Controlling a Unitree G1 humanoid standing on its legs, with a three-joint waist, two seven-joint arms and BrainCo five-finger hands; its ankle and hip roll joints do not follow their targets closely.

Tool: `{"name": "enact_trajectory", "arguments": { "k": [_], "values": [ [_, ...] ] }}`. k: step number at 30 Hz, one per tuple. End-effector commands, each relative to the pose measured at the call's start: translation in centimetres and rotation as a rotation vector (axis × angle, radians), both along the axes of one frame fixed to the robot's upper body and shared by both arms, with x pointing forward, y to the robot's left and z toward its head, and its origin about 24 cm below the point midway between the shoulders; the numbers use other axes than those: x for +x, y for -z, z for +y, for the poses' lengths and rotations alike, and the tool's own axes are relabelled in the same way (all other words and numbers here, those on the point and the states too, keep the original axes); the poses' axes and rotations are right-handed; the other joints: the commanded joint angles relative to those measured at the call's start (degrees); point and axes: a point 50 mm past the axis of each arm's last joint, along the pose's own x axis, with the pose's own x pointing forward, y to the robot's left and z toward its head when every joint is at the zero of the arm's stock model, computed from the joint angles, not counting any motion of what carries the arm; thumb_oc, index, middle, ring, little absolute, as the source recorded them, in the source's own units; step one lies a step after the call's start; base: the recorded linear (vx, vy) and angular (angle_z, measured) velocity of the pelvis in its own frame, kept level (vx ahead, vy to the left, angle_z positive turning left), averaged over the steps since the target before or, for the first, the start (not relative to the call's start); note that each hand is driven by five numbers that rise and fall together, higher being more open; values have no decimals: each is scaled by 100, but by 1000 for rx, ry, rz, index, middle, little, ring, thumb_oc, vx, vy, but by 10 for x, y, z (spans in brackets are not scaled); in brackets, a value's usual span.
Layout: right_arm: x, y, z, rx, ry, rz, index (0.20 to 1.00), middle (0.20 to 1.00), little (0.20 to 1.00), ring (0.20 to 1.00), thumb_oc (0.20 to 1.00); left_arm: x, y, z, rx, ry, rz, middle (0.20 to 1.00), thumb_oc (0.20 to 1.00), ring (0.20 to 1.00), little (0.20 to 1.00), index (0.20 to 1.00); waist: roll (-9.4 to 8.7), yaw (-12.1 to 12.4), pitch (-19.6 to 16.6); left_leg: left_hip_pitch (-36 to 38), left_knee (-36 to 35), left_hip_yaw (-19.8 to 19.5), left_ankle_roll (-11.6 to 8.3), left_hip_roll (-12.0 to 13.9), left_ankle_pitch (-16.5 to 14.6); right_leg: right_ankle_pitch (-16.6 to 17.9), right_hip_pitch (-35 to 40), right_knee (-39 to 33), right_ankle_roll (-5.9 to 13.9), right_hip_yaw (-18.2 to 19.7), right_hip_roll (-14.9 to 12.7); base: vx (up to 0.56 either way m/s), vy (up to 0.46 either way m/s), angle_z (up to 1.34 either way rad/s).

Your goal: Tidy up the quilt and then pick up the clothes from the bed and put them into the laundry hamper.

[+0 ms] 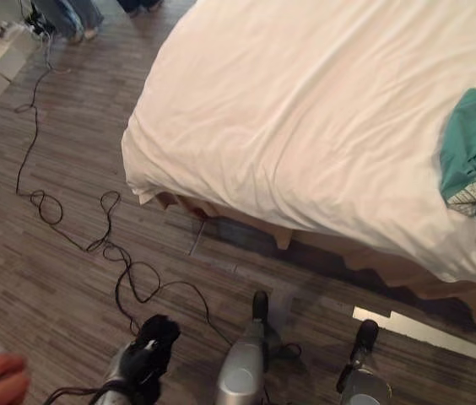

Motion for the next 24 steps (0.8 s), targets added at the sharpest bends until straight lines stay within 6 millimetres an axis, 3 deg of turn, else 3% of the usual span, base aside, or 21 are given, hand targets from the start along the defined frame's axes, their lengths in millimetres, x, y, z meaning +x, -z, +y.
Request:
{"name": "enact_trajectory", "arguments": {
  "k": [1,3,4,5,6,7,8,9,10,11,12,13,14,15,16,17,18,19,21,24],
  "values": [
    [13,-12,13,-15,-84,12,200,200,200,200,200,56,-34,-5,-15,64,-222,200,200,200,200,200,-87,-83,56,127,-15,259,-616,391,-213,-788,-424,822,219,185,-237,0,0,0],
    [13,-12,13,-15,-84,12,200,200,200,200,200,56,-34,-5,-15,64,-222,200,200,200,200,200,-87,-83,56,127,-15,259,-616,391,-213,-788,-424,822,219,185,-237,-7,33,-4],
    [16,25,44,123,-233,-16,200,200,200,200,200,70,-42,-18,-34,124,-263,200,200,200,200,200,-196,-149,10,184,-15,251,-587,372,-302,-780,-297,715,258,133,-250,-13,84,-5],
    [11,41,58,189,-295,-41,200,200,200,200,200,71,-44,-19,-38,128,-268,200,200,200,200,200,-266,-150,-63,183,-15,244,-568,357,-325,-741,-261,644,267,97,-261,-13,84,8],
    [11,41,58,189,-295,-41,200,200,200,200,200,71,-44,-19,-38,128,-268,200,200,200,200,200,-267,-149,-65,180,-15,245,-568,357,-325,-741,-263,644,267,98,-261,69,101,16],
    [-33,84,100,475,-509,-129,200,200,200,200,200,70,-44,-9,-34,68,-270,200,200,200,200,200,-537,-375,-236,365,-15,267,-505,325,-532,-698,-16,492,313,14,-309,61,85,5],
    [-33,84,100,475,-509,-130,200,200,200,200,200,70,-44,-9,-34,69,-270,200,200,200,200,200,-542,-373,-257,329,-15,263,-497,316,-512,-672,-42,477,312,12,-315,127,116,14],
    [-67,116,109,640,-518,-105,200,200,200,200,200,65,-39,-4,-52,2,-255,200,200,200,200,200,-705,-463,-428,469,-15,238,-450,249,-627,-628,156,397,350,-62,-363,78,80,31],
    [-84,135,118,754,-507,-86,200,200,200,200,200,64,-36,-5,-77,-35,-252,200,200,200,200,200,-787,-527,-542,524,-15,209,-419,191,-651,-602,245,361,371,-113,-406,85,77,27],
    [-84,135,118,754,-507,-85,200,200,200,200,200,64,-36,-5,-77,-34,-252,200,200,200,200,200,-788,-528,-547,518,-15,207,-418,190,-650,-600,242,359,371,-116,-407,36,76,-5],
    [-99,149,126,838,-500,-60,200,200,200,200,200,62,-33,-7,-106,-64,-248,200,200,200,200,200,-839,-575,-607,604,-15,176,-391,156,-692,-615,313,401,377,-112,-427,42,58,-27],
    [-122,170,140,966,-502,-5,200,200,200,200,200,60,-28,-12,-154,-104,-248,200,200,200,200,200,-904,-667,-731,677,-15,9,-304,72,-719,-717,359,638,380,58,-386,56,50,0],
    [-130,177,147,1005,-508,31,200,200,200,200,200,59,-27,-16,-185,-123,-255,200,200,200,200,200,-924,-751,-776,680,-15,-108,-251,50,-722,-847,365,798,344,383,-266,34,21,27],
    [-130,177,147,1005,-508,31,200,200,200,200,200,59,-28,-16,-185,-123,-255,200,200,200,200,200,-926,-753,-789,660,-15,-110,-248,46,-711,-837,347,796,344,383,-269,6,10,77],
    [-144,192,161,1106,-504,80,200,200,200,200,200,62,-26,-19,-258,-183,-275,200,200,200,200,200,-923,-1007,-779,659,-15,-406,-114,-16,-596,-1431,206,1269,150,2090,632,-17,37,84],
    [-146,197,167,1128,-502,90,200,200,200,200,200,64,-27,-21,-295,-195,-286,200,200,200,200,200,-910,-1000,-762,689,-15,-497,-69,-79,-576,-1597,190,1348,91,2690,941,-30,40,97],
    [-149,205,173,1162,-487,116,200,200,200,200,200,65,-26,-24,-316,-201,-285,200,200,200,200,200,-901,-951,-772,672,-15,-616,-49,-154,-571,-1629,262,1256,-45,2902,1044,-30,-34,71],
    [-153,212,177,1192,-470,133,200,200,200,200,200,65,-24,-25,-329,-214,-281,200,200,200,200,200,-906,-941,-758,677,-15,-833,-29,-234,-546,-1738,408,1237,-186,2955,1109,-26,-55,72],
    [-153,216,182,1202,-469,149,200,200,200,200,200,63,-22,-26,-345,-235,-282,200,200,200,200,200,-876,-925,-790,640,-15,-987,-61,-256,-499,-1717,437,1159,-222,2978,1213,-27,-161,99],
    [-141,230,187,1116,-411,212,200,200,200,200,200,56,-17,-38,-465,-342,-305,200,200,200,200,200,-680,-670,-799,364,-15,-1362,-283,-320,-267,-1765,850,586,-326,2163,1057,-88,-205,103]
  ]
}}
